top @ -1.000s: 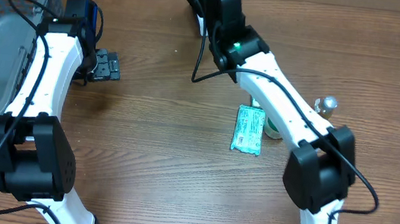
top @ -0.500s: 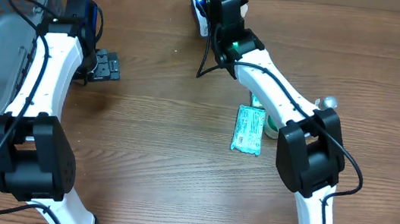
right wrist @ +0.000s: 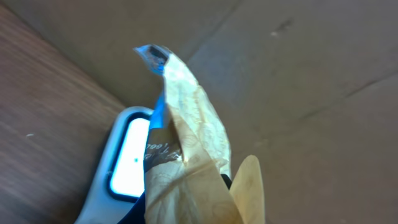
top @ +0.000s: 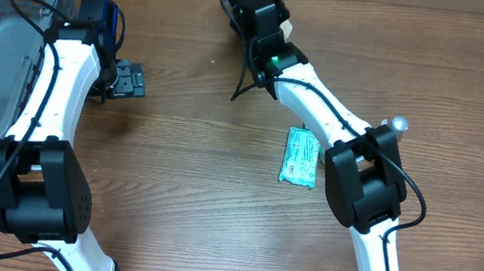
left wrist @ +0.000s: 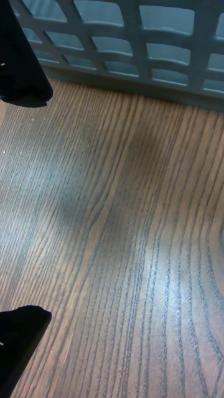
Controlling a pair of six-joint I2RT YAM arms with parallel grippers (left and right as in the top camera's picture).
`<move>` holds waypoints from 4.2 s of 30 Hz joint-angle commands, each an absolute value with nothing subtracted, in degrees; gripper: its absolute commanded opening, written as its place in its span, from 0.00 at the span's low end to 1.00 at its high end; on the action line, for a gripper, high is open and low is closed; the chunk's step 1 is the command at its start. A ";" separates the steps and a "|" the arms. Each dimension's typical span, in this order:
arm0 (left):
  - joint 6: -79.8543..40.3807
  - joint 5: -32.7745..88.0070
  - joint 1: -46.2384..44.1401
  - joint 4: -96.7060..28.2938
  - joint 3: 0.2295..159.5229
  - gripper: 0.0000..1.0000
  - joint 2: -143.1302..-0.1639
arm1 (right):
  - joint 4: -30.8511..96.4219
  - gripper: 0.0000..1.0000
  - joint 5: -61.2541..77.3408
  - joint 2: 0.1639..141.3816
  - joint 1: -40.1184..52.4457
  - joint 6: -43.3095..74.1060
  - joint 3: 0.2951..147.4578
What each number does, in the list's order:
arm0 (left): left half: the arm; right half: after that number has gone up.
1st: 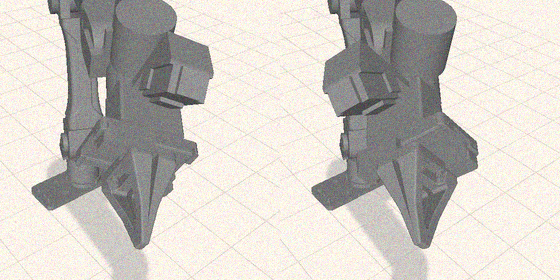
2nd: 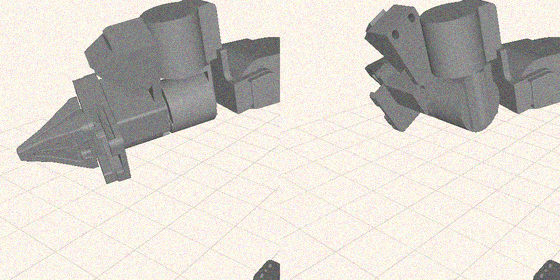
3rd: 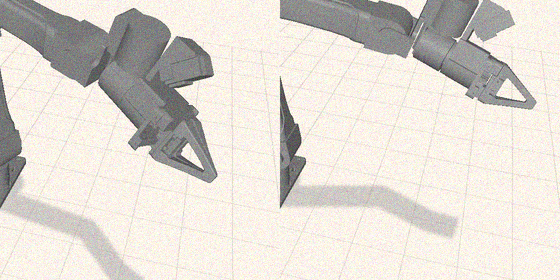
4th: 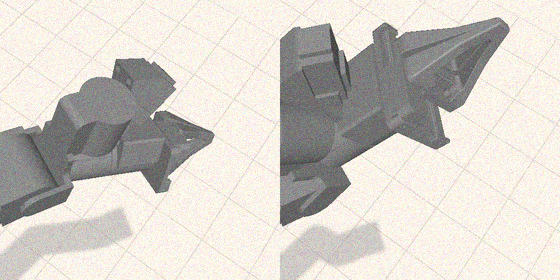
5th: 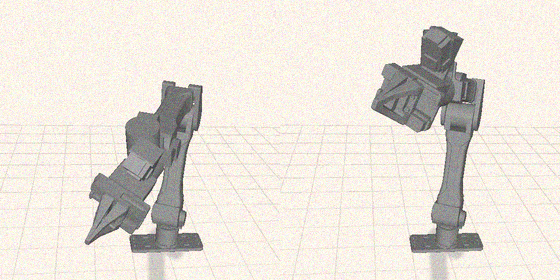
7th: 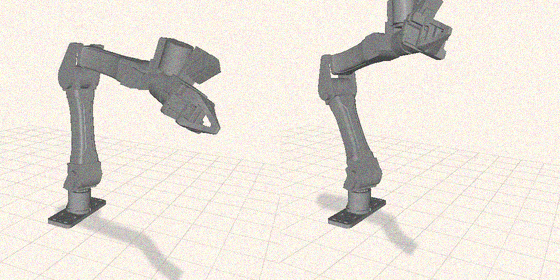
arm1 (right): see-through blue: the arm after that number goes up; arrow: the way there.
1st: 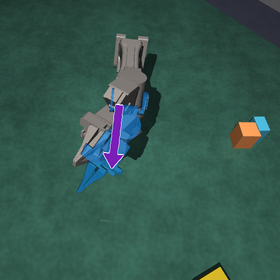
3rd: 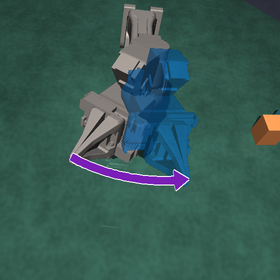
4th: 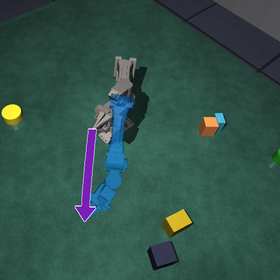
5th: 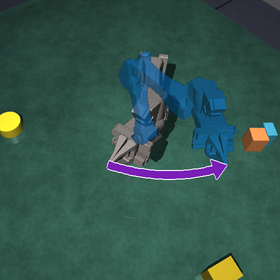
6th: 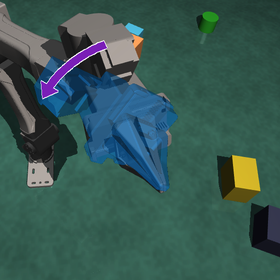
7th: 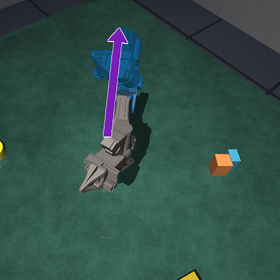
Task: Scan the item barcode
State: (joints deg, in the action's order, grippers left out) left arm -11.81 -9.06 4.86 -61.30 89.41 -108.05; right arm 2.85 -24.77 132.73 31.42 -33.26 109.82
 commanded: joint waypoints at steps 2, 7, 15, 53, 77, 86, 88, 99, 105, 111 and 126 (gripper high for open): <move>-11.97 -9.41 4.86 -61.23 90.06 1.00 -107.68 | 3.18 0.04 -22.41 132.79 33.28 -31.07 110.85; -11.99 -9.41 4.86 -61.23 90.06 1.00 -107.68 | 3.68 0.04 -22.20 132.79 34.04 -31.07 110.85; -11.99 -9.41 4.86 -61.23 90.06 1.00 -107.68 | 3.73 0.04 -22.46 132.22 33.63 -27.42 110.93; -11.97 -9.41 4.86 -61.23 90.06 1.00 -107.68 | 71.26 0.16 22.63 116.44 24.03 7.07 106.65; -11.97 -9.41 4.86 -61.23 90.06 1.00 -107.68 | 61.56 1.00 0.03 116.55 24.03 15.03 99.37; -11.99 -9.41 4.86 -61.23 90.06 1.00 -107.68 | 61.56 1.00 0.05 116.55 24.03 15.03 99.37; -11.99 -9.41 4.86 -61.23 90.06 1.00 -107.68 | 61.56 1.00 0.05 116.55 24.03 15.03 99.37; -11.99 -9.41 4.86 -61.23 90.06 1.00 -107.68 | 61.58 1.00 0.05 116.55 24.03 15.05 99.37; -11.99 -9.41 4.86 -61.23 90.06 0.99 -107.68 | 61.56 1.00 0.05 116.55 24.03 15.03 99.37; -11.97 -9.41 4.86 -61.23 90.06 1.00 -107.68 | 61.56 1.00 0.05 116.55 24.03 15.03 99.37; -11.99 -9.41 4.86 -61.23 90.06 1.00 -107.68 | 61.54 1.00 0.05 114.65 24.14 15.03 99.37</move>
